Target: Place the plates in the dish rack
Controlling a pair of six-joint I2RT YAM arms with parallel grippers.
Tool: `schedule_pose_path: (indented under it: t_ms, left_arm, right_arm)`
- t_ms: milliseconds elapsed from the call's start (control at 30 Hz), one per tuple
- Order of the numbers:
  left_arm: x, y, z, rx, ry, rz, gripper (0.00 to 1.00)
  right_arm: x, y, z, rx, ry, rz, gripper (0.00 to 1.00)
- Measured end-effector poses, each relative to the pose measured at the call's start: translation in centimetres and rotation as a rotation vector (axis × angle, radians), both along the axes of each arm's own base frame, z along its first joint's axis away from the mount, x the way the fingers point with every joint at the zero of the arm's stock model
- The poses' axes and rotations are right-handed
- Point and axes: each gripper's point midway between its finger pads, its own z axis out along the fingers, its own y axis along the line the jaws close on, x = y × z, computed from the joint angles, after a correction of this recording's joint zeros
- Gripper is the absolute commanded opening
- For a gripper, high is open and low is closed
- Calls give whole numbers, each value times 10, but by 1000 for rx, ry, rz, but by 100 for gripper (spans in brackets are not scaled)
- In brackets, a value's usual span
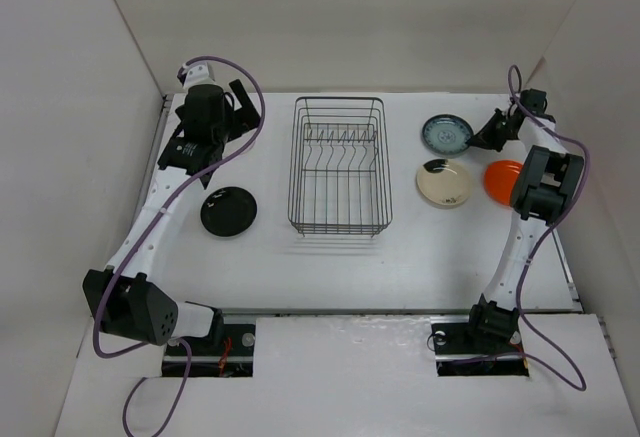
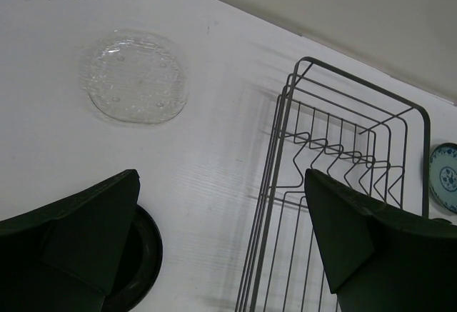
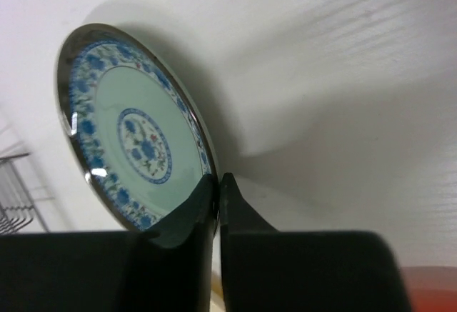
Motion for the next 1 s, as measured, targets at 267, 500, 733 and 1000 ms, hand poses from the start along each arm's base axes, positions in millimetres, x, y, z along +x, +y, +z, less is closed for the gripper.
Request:
schedule_pose_path:
  t_ms: [267, 500, 733, 1000]
  left_arm:
    - [-1, 0, -1, 1, 5, 1, 100]
    - [-2, 6, -4, 11, 18, 31, 100]
    - [-2, 10, -3, 12, 16, 61, 100]
    - [-4, 14, -3, 21, 24, 79, 100]
  right_arm:
    - [5, 3, 8, 26, -14, -28, 0]
    - [-7, 19, 59, -47, -48, -127, 0]
    - [-32, 62, 252, -209, -410, -223, 0]
    - [-101, 125, 359, -379, -606, -298, 0]
